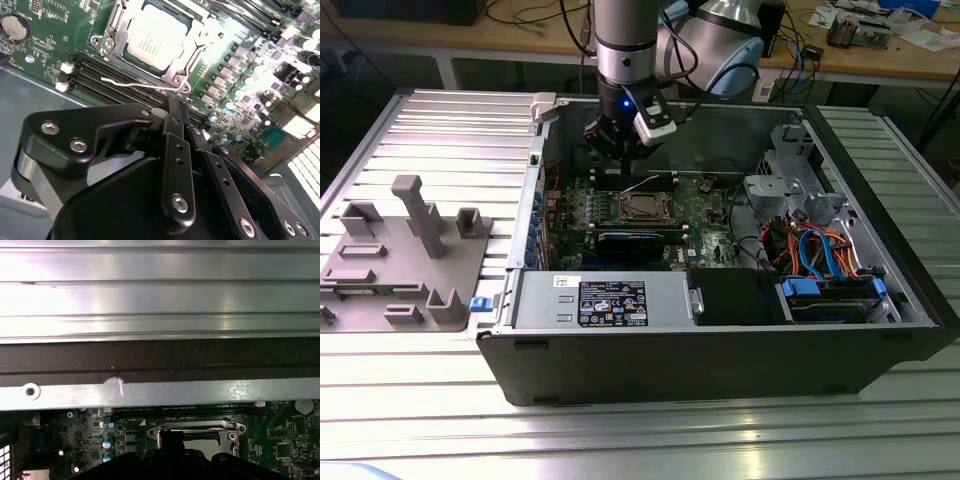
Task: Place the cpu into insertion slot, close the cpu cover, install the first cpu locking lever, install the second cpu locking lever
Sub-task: 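Install the first cpu locking lever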
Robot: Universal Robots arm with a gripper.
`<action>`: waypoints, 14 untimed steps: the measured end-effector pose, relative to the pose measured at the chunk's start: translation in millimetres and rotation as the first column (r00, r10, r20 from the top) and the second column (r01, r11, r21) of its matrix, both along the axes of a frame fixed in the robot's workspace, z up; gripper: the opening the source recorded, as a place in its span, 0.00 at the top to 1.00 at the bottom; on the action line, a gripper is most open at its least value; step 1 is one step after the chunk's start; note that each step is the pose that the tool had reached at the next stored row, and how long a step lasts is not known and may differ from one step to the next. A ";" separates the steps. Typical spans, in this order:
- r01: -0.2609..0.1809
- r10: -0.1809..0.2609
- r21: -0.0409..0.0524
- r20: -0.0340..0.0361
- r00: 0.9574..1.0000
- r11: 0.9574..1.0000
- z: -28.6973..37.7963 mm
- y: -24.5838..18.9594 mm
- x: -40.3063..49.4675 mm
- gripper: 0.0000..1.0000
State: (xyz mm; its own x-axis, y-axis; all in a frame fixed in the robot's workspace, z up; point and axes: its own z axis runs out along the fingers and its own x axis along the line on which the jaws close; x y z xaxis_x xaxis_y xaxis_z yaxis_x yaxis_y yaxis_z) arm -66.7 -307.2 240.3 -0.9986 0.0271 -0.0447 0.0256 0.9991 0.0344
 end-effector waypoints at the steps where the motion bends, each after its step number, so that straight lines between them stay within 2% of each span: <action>1: -0.001 0.001 0.000 0.000 1.000 1.000 -1.0 0.1 0.9 0.89; 14: -0.004 0.004 0.000 0.000 1.000 1.000 -8.7 1.8 12.8 0.89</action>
State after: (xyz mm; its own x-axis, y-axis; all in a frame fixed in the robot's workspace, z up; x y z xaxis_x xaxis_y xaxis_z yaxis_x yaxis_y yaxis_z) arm -53.9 -305.4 231.6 -0.9987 0.0231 -0.0446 0.0216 0.9992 0.0345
